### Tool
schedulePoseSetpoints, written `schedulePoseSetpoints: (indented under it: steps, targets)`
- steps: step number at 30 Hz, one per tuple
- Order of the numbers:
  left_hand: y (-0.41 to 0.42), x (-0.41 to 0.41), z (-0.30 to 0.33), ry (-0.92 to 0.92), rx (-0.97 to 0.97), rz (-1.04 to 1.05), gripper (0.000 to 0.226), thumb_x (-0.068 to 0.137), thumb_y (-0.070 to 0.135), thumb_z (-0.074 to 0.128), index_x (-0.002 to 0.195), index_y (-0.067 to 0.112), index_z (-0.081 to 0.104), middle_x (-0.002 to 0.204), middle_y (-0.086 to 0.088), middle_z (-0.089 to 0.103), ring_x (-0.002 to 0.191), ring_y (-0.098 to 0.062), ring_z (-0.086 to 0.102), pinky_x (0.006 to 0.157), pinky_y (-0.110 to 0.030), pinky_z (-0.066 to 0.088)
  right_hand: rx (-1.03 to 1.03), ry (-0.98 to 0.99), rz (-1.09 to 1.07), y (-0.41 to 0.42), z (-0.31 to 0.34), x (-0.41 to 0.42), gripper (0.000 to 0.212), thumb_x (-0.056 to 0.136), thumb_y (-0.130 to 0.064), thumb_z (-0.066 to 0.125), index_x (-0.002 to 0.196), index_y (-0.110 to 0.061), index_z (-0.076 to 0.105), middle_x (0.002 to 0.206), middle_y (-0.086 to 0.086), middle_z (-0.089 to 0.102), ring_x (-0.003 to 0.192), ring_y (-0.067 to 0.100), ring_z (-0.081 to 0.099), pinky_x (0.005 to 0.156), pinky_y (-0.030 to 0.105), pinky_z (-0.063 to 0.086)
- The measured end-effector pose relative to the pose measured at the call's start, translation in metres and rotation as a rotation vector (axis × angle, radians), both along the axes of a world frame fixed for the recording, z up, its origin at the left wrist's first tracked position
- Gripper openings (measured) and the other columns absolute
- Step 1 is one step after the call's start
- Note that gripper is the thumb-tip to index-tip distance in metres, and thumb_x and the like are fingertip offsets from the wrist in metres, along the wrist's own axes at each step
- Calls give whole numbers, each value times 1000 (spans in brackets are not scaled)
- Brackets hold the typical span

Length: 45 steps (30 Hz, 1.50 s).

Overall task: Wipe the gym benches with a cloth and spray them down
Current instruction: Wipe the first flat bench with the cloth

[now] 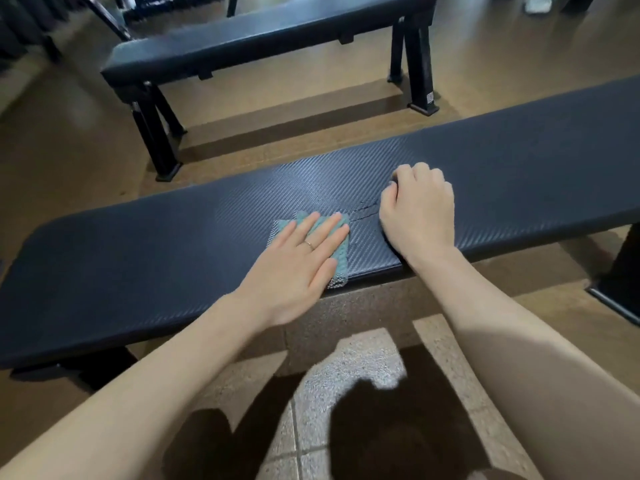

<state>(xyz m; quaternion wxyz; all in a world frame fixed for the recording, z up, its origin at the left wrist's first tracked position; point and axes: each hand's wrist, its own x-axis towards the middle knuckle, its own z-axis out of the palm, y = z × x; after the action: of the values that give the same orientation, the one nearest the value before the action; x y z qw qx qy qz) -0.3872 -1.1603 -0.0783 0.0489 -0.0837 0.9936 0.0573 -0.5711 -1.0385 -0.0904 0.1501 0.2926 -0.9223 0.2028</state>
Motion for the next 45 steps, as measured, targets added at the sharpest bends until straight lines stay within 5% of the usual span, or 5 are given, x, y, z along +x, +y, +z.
schedulePoseSetpoints:
  steps: [13, 23, 28, 34, 45]
  targets:
    - [-74, 49, 2, -18, 55, -54, 58, 105, 54, 5, 161, 40, 5, 170, 18, -2, 156, -4, -12, 129, -40, 1, 3, 10, 13, 4, -7, 0, 28, 100, -23, 42, 115, -8, 60, 115, 13, 56, 104, 34, 50, 90, 47, 40]
    - [-30, -102, -5, 10, 4, -265, 67, 101, 49, 9, 165, 28, 8, 172, 5, 1, 159, -21, -3, 129, -41, -3, 38, 38, -52, -2, -11, 4, 26, 99, -24, 43, 112, -13, 63, 113, 10, 57, 101, 31, 52, 86, 44, 44]
    - [-131, -59, -8, 36, 68, -292, 66, 99, 58, 6, 161, 36, 8, 171, 12, 4, 159, -15, -1, 129, -38, -2, 34, 3, -71, -5, -9, 6, 26, 99, -24, 44, 113, -13, 63, 111, 9, 55, 98, 31, 50, 85, 47, 46]
    - [-204, -53, 1, 39, 102, -134, 74, 97, 55, 10, 163, 24, 19, 171, 3, 12, 158, -11, 11, 122, -15, -5, -5, 5, -111, -12, -10, 10, 25, 98, -23, 45, 108, -12, 66, 106, 9, 57, 95, 32, 51, 81, 49, 48]
    - [-116, -185, 4, -50, 106, -148, 56, 109, 46, 18, 164, 37, 10, 171, 3, 13, 148, -33, 30, 115, -47, 29, -80, -59, -119, -12, -8, 11, 23, 99, -21, 47, 110, -17, 66, 109, 0, 56, 101, 24, 50, 89, 42, 46]
